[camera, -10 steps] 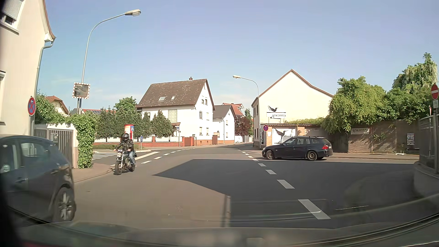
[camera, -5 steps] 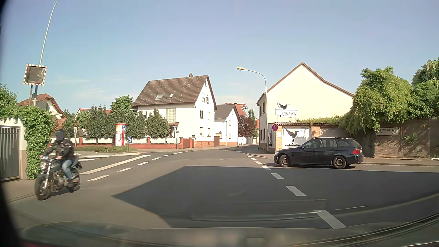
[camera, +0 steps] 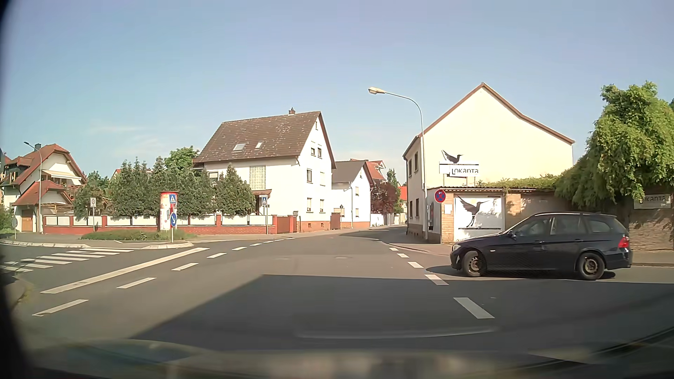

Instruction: Follow the waypoints while adhering to traffic rules and regulations

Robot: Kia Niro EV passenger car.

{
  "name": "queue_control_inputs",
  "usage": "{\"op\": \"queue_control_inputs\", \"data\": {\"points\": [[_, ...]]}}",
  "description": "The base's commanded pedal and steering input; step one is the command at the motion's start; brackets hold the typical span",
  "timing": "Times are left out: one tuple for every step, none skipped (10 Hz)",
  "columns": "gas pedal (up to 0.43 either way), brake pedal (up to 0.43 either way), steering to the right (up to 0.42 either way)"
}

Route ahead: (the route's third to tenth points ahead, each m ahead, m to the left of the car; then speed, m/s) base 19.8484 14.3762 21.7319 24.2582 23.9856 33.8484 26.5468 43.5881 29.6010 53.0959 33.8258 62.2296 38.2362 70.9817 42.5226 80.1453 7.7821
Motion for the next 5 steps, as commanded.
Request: {"op": "queue_control_inputs", "data": {"points": [[0.000,0.140,-0.012],[0.000,0.152,-0.012],[0.000,0.159,-0.012],[0.000,0.165,-0.012],[0.000,0.189,-0.012]]}}
